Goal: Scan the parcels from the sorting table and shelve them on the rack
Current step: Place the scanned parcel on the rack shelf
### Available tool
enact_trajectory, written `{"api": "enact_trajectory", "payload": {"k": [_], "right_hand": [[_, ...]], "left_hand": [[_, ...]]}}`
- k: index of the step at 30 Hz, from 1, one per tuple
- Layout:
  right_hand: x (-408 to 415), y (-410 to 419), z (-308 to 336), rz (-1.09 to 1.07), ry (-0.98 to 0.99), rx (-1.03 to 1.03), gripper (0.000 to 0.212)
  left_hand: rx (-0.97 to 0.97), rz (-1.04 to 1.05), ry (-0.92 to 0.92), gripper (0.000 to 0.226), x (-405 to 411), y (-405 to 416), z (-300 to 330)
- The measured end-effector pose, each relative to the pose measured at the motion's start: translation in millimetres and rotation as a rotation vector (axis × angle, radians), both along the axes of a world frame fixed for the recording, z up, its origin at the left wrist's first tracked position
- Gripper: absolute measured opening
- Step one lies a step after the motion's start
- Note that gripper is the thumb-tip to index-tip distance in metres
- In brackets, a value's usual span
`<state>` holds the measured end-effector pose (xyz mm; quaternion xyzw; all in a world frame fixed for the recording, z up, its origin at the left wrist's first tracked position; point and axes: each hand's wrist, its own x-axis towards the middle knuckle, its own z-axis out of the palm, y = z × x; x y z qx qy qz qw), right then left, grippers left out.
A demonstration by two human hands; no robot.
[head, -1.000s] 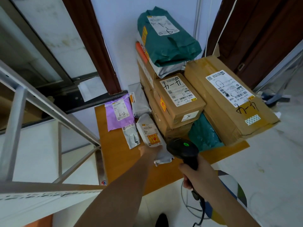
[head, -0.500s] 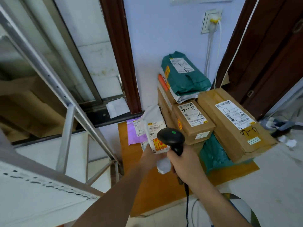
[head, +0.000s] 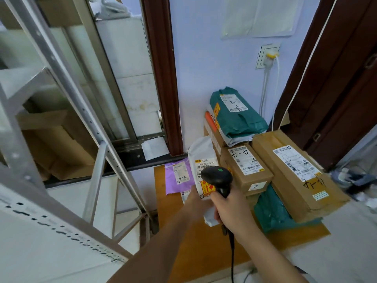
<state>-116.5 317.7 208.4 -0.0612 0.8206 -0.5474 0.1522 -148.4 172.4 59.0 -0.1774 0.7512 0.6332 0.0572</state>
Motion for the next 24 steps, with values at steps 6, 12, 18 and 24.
{"api": "enact_trajectory", "payload": {"k": [6, 12, 18, 24], "right_hand": [[6.2, 10.5, 6.3, 0.022, 0.017, 0.006, 0.011], [28.1, 28.7, 23.4, 0.064, 0.024, 0.012, 0.014], [65.0, 37.9, 46.2, 0.071, 0.067, 0.093, 0.015], [111.8, 27.9, 76.1, 0.160, 0.121, 0.098, 0.017]], "left_hand": [[-0.040, -0.010, 0.020, 0.061, 10.1, 9.1, 12.3], [0.060, -0.025, 0.064, 0.058, 24.4, 9.2, 11.1], [0.211, 0.009, 0.119, 0.065, 55.6, 7.3, 35.6], [0.302, -0.003, 0.124, 0.053, 114.5, -13.7, 48.7]]}}
